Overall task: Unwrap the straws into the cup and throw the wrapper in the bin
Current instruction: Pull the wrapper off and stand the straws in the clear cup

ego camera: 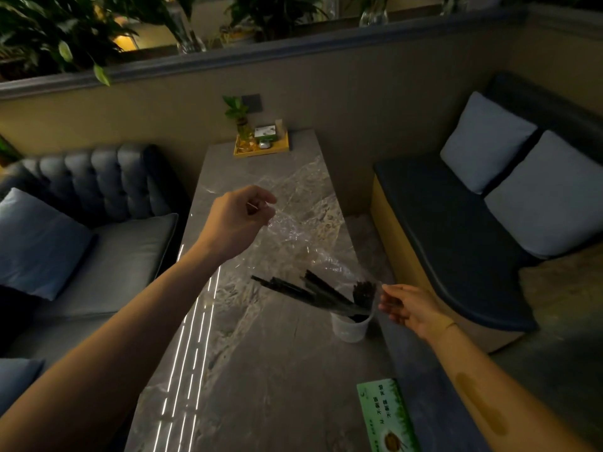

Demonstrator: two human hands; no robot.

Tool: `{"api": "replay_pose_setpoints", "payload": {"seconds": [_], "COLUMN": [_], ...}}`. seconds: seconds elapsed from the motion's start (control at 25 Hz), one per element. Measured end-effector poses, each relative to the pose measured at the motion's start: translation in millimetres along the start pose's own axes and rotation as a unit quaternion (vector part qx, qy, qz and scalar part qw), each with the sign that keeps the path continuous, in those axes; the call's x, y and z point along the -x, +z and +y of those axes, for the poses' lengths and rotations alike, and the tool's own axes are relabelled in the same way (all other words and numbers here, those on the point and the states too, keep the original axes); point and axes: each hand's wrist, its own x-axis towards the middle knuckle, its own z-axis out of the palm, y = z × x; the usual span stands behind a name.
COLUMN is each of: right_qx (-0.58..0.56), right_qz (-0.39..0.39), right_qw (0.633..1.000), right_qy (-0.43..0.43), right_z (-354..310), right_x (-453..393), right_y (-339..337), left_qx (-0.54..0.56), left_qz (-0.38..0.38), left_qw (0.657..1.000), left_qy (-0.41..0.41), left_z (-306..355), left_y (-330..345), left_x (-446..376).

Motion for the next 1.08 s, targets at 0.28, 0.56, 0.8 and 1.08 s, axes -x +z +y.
{"api": "replay_pose_setpoints", "payload": {"seconds": [0.28,0.56,0.8,1.08], "right_qx": [-0.071,-0.113,-0.143,-0.151], "right_qz": [-0.018,-0.021,-0.048,-0.054], "right_qw": [0.995,0.988,0.982,0.980], "right_qy": [0.066,0.107,0.116,0.113], "right_z": [10,20,21,20], "right_x": [-14,-20,-20,-19], "right_y": [-12,-17,-16,-9], "left_qx": [-0.052,-0.053,-0.016,-0.012], "left_qz": [-0.030,-0.053,-0.044,-0.025], "left_qw": [0.997,0.995,0.995,0.993], "left_qy": [0.039,0.068,0.092,0.113], "left_z": [30,62,78,81], "left_y": [16,36,38,35], "left_x": [-24,-36,-43,-46]}}
